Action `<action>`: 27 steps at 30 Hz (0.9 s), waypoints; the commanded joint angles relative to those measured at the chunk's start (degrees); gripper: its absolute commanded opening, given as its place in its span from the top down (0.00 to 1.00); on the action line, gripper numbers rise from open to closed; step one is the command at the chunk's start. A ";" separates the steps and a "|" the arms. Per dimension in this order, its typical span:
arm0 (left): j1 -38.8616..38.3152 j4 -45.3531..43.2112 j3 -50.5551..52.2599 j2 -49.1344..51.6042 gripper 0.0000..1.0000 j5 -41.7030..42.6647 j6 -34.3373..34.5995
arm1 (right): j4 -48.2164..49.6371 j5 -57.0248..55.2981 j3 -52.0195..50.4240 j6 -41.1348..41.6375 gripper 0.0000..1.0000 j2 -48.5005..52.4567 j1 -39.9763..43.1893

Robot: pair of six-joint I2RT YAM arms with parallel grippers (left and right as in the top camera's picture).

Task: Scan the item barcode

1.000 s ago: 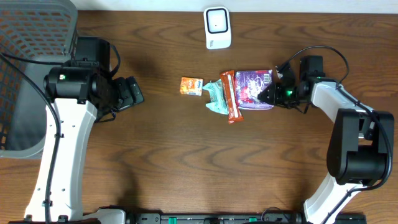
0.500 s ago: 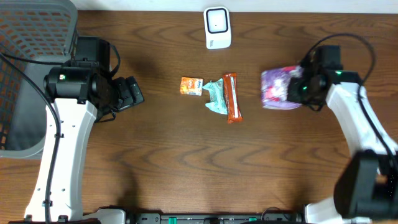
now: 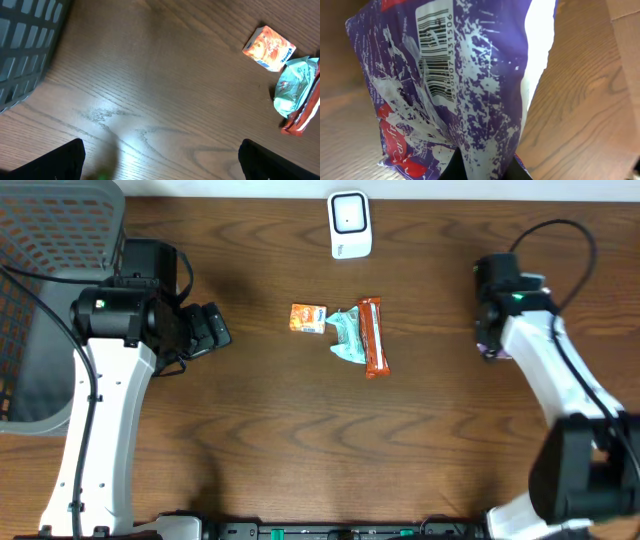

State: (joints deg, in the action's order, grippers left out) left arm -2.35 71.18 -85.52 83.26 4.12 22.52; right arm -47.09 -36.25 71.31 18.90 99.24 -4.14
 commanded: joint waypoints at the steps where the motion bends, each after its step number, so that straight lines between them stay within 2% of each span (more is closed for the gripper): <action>1: 0.13 0.17 0.20 0.37 0.02 -0.55 0.52 | -0.04 -6.36 -0.72 1.20 0.97 4.48 -3.32; 6: 0.15 0.17 0.20 0.37 0.02 -0.55 0.52 | 0.04 -6.08 -0.72 1.22 0.86 8.66 -7.89; 10: 0.13 0.17 0.20 0.37 0.02 -0.55 0.52 | -0.15 -3.10 -0.50 1.25 0.67 8.33 -12.70; 11: 0.13 0.17 0.20 0.37 0.02 -0.55 0.52 | 0.15 -1.53 -0.26 1.22 0.55 8.24 -14.23; 12: 0.13 0.17 0.20 0.37 0.02 -0.55 0.52 | 0.42 -0.26 0.07 1.22 0.50 8.20 -15.39; 15: 0.13 0.17 0.20 0.37 0.02 -0.55 0.52 | 1.75 3.87 1.57 1.25 0.43 8.17 -19.23; 18: 0.13 0.17 0.20 0.37 0.02 -0.55 0.52 | 2.34 9.75 4.68 1.25 0.30 8.13 -21.99; 23: 0.13 0.17 0.20 0.37 0.02 -0.55 0.52 | 0.55 19.02 13.73 1.22 0.27 8.11 -22.73; 25: 0.13 0.17 0.20 0.37 0.02 -0.55 0.52 | -2.29 19.37 18.32 1.22 0.17 8.11 -22.03; 27: 0.13 0.17 0.20 0.37 0.02 -0.55 0.52 | -5.55 19.28 22.67 1.20 0.13 8.11 -20.87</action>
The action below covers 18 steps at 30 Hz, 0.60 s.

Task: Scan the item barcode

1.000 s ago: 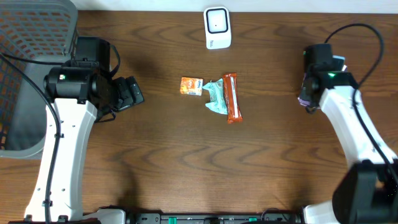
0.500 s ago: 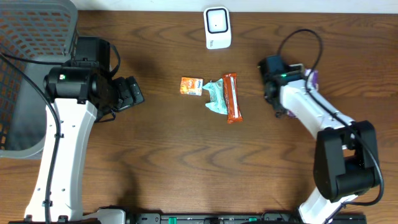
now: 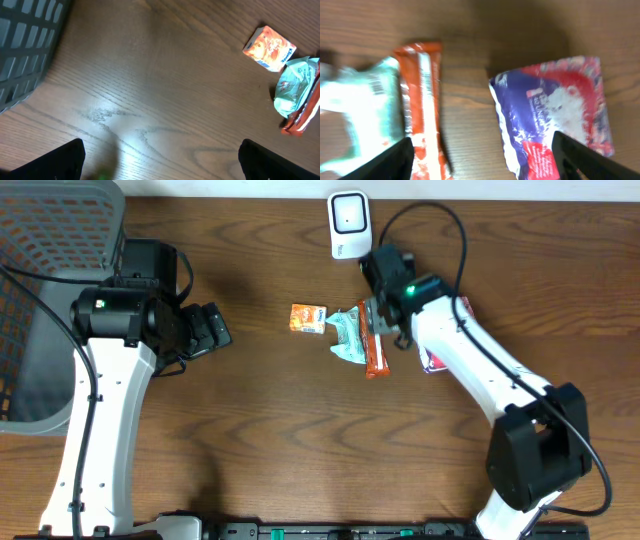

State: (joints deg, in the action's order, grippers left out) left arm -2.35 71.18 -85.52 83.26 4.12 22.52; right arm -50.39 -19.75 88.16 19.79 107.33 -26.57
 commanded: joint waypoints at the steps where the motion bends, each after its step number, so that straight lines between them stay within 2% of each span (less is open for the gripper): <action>1: 0.13 0.17 0.20 0.37 0.02 -0.55 0.52 | -4.28 2.75 8.20 -0.24 0.12 0.02 2.51; 4: 0.13 0.17 0.20 0.37 0.02 -0.55 0.52 | -8.79 3.02 13.00 -2.86 0.02 0.02 6.08; 7: 0.13 0.17 0.20 0.37 0.02 -0.55 0.52 | -10.80 5.09 14.47 -7.41 0.01 0.02 11.43; 11: 0.13 0.17 0.20 0.37 0.02 -0.55 0.52 | -12.33 15.45 13.97 -15.34 0.01 0.37 20.06; 16: 0.13 0.17 0.20 0.37 0.02 -0.55 0.52 | -14.05 33.70 12.55 -26.08 0.01 2.10 31.41; 18: 0.13 0.17 0.20 0.37 0.02 -0.55 0.52 | -13.81 37.81 11.28 -27.32 0.01 2.80 34.97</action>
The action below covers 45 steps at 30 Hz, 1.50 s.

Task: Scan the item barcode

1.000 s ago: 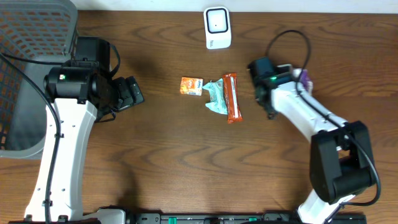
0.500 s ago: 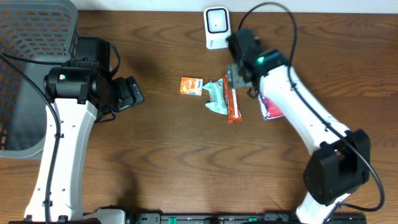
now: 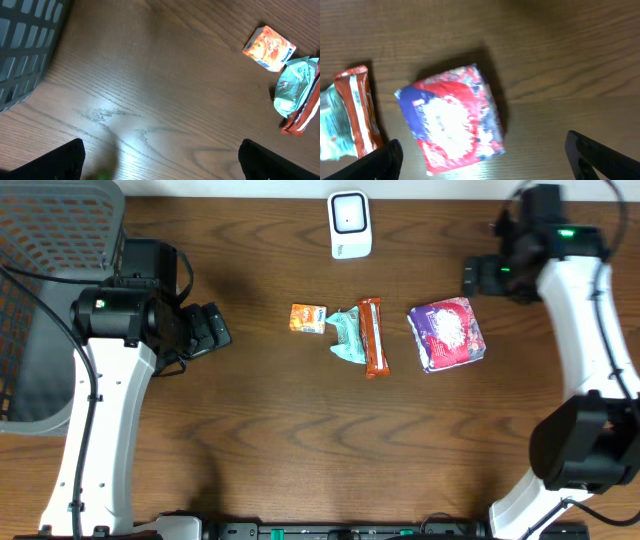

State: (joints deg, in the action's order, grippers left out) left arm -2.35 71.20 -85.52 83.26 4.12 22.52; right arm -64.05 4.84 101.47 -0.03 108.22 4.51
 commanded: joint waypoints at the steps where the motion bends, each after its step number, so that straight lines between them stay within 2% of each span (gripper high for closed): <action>1: 0.13 0.15 0.20 0.37 0.02 -0.55 0.52 | 0.37 14.49 -2.86 -7.58 0.01 2.32 5.31; 7: 0.13 0.15 0.20 0.37 0.02 -0.55 0.52 | 4.02 24.59 -6.38 -8.41 0.01 6.99 13.27; 10: 0.13 0.15 0.20 0.37 0.02 -0.55 0.52 | 3.54 30.34 -6.47 -10.60 0.01 10.19 15.04; 15: 0.13 0.15 0.20 0.37 0.02 -0.55 0.52 | 3.17 32.89 -6.47 -11.52 0.01 15.06 15.34; 20: 0.13 0.15 0.20 0.37 0.02 -0.55 0.52 | 0.11 41.97 -6.51 -20.57 0.02 18.95 14.69; 24: 0.13 0.15 0.20 0.37 0.02 -0.55 0.52 | -0.11 42.23 -6.80 -20.57 0.20 20.96 13.88; 26: 0.13 0.15 0.20 0.37 0.02 -0.55 0.52 | -0.11 42.21 -7.39 -20.55 0.20 21.38 13.53; 28: 0.13 0.15 0.20 0.37 0.02 -0.55 0.52 | 0.00 41.99 -8.63 -20.63 0.11 21.57 12.96; 30: 0.13 0.15 0.20 0.37 0.02 -0.55 0.52 | 0.50 41.81 -10.19 -20.63 0.12 21.68 12.24; 33: 0.13 0.15 0.20 0.37 0.02 -0.55 0.52 | 2.05 41.83 -12.70 -20.57 0.34 21.70 10.99; 34: 0.13 0.15 0.20 0.37 0.02 -0.55 0.52 | 2.12 42.01 -13.62 -20.13 0.47 21.70 10.21; 36: 0.13 0.15 0.20 0.37 0.02 -0.55 0.52 | 1.55 42.49 -14.05 -18.29 0.57 21.70 9.01; 37: 0.13 0.15 0.20 0.37 0.02 -0.55 0.52 | 1.44 42.51 -14.03 -17.09 0.74 21.70 8.24; 38: 0.13 0.15 0.20 0.37 0.02 -0.55 0.52 | 1.44 42.51 -13.90 -15.45 0.96 21.68 7.56; 39: 0.13 0.15 0.20 0.37 0.02 -0.55 0.52 | 1.44 42.64 -13.60 -13.35 0.99 21.68 6.99; 42: 0.13 0.15 0.20 0.37 0.02 -0.55 0.52 | 1.36 46.01 -12.31 -5.01 0.99 21.64 5.38; 45: 0.13 0.15 0.20 0.37 0.02 -0.55 0.52 | -0.33 56.26 -10.80 6.40 0.99 21.64 4.48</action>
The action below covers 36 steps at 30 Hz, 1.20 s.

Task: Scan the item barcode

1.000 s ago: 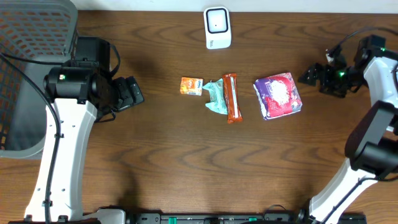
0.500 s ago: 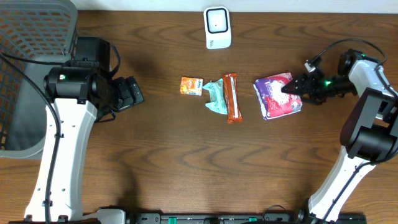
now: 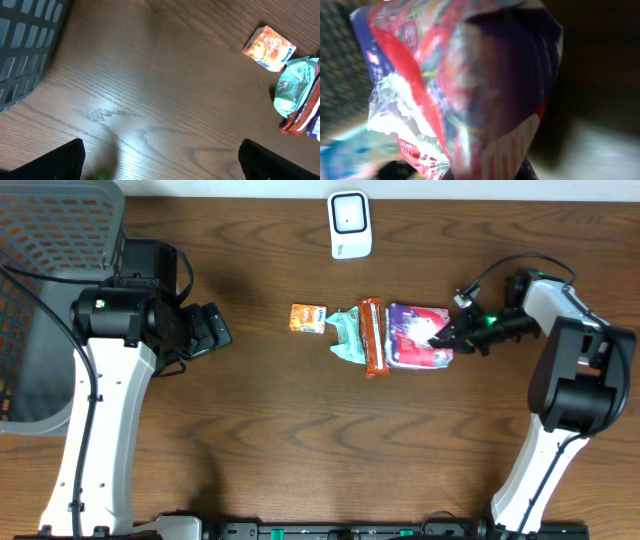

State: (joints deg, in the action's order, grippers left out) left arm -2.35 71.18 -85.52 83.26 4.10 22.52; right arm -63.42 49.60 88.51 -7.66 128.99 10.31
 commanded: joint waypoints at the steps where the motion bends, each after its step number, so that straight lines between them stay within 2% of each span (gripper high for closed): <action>1: 0.13 0.17 0.20 0.37 0.02 -0.52 0.52 | -1.46 16.44 2.49 15.54 0.99 0.87 -1.44; 3: 0.13 0.17 0.20 0.37 0.02 -0.52 0.52 | -2.27 26.27 2.73 17.25 0.99 0.87 -1.66; 5: 0.13 0.17 0.20 0.37 0.02 -0.52 0.52 | -4.31 33.55 2.73 22.36 0.99 0.87 -1.79; 9: 0.13 0.17 0.20 0.37 0.02 -0.52 0.52 | -12.41 36.13 2.73 27.82 0.98 0.87 -1.79; 18: 0.13 0.17 0.20 0.37 0.02 -0.52 0.52 | -27.82 36.57 2.73 22.95 0.99 0.87 -1.79; 36: 0.13 0.17 0.20 0.37 0.02 -0.52 0.52 | -33.90 36.94 2.73 15.13 0.99 0.87 -1.84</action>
State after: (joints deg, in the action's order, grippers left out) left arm -2.35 71.18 -85.52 83.26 4.12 22.52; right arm -96.49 84.05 90.32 10.11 129.01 8.78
